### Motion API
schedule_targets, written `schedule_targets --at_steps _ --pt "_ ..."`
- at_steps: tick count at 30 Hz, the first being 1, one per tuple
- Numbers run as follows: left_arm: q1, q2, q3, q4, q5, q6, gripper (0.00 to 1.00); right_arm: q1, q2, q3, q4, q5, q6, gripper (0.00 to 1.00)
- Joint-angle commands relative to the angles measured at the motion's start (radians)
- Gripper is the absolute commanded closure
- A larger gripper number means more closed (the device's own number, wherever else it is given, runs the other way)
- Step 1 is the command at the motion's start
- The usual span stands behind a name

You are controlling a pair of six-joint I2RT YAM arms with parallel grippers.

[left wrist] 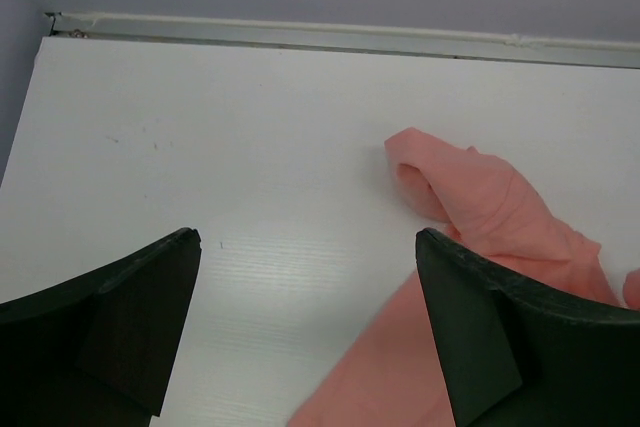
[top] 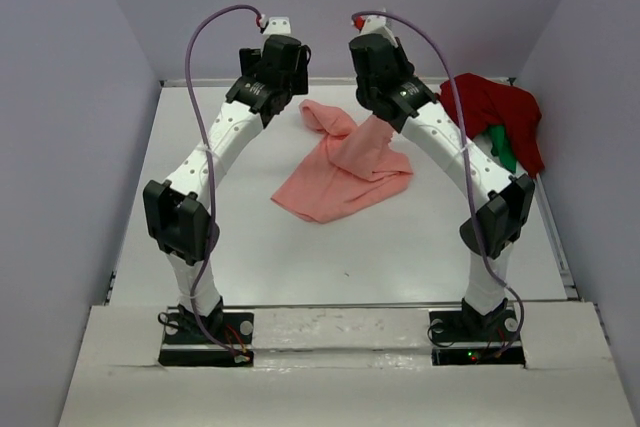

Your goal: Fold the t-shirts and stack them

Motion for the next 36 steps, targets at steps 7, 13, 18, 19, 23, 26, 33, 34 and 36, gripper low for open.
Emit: schedule_targets --at_steps 7,13,18,19,23,26,33,34,36 --pt "0.006 -0.094 -0.204 0.02 -0.014 -0.094 0.01 -0.23 -0.071 -0.094 -0.343 -0.319 0.522 1.0" --pt "0.006 -0.154 -0.319 0.021 -0.012 -0.147 0.01 -0.303 -0.039 -0.181 -0.346 -0.407 0.599 1.0" --pt "0.023 -0.191 -0.422 0.013 -0.036 -0.195 0.01 -0.343 -0.028 -0.19 -0.339 -0.468 0.607 0.86" --pt "0.023 -0.197 -0.436 0.017 -0.032 -0.198 0.01 -0.343 -0.033 -0.19 -0.33 -0.465 0.607 0.73" --pt "0.029 -0.232 -0.521 0.053 -0.011 -0.244 0.01 -0.343 -0.054 -0.153 -0.305 -0.501 0.556 0.33" --pt "0.049 -0.272 -0.572 0.101 0.05 -0.267 0.02 -0.354 -0.048 -0.096 -0.305 -0.481 0.509 0.27" --pt "0.078 -0.351 -0.757 0.193 0.176 -0.352 0.11 -0.363 -0.035 0.014 -0.284 -0.843 0.449 0.38" --pt "0.078 -0.358 -0.77 0.213 0.201 -0.362 0.14 -0.363 -0.016 0.026 -0.267 -0.97 0.453 0.42" --pt "0.08 -0.367 -0.804 0.237 0.23 -0.375 0.16 -0.363 0.033 0.11 -0.299 -1.081 0.464 0.53"
